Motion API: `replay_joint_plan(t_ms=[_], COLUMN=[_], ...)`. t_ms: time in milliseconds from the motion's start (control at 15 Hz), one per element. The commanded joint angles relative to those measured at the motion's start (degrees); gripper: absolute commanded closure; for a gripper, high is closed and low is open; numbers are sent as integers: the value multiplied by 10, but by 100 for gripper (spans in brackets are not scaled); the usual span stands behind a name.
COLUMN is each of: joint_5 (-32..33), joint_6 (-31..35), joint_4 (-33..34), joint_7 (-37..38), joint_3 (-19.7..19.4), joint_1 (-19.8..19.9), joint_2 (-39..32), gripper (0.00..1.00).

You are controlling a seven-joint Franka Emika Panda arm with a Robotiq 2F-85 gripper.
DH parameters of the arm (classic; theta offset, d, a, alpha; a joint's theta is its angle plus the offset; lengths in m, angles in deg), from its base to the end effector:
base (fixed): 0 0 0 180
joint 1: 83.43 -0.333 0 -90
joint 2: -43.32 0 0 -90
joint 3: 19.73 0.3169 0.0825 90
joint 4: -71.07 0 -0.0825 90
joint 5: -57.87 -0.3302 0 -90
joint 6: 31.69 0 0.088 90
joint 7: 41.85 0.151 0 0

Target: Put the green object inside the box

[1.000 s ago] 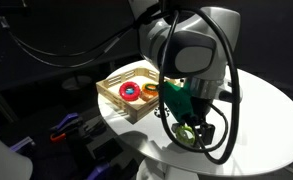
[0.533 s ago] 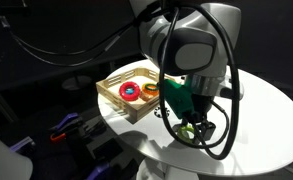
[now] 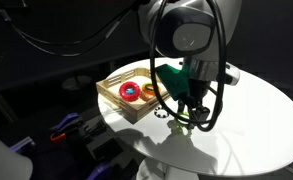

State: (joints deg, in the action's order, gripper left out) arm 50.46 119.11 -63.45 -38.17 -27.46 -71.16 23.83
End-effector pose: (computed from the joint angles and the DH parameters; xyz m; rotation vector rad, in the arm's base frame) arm 0.4520 -0.1679 0.1894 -3.0133 0.8038 0.0747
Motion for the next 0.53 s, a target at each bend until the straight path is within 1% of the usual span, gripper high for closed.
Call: replay_joint_plan(t_ms=[0, 267, 467], joint_5=[-36, -58, -60], joint_6=[-49, -79, -85], joint_4=[-1, -1, -4], joint_7=[-33, -45, -46], joint_3=[17, 25, 27], joint_1=[8, -1, -10], joint_2=[40, 66, 83], gripper=[51, 51, 51])
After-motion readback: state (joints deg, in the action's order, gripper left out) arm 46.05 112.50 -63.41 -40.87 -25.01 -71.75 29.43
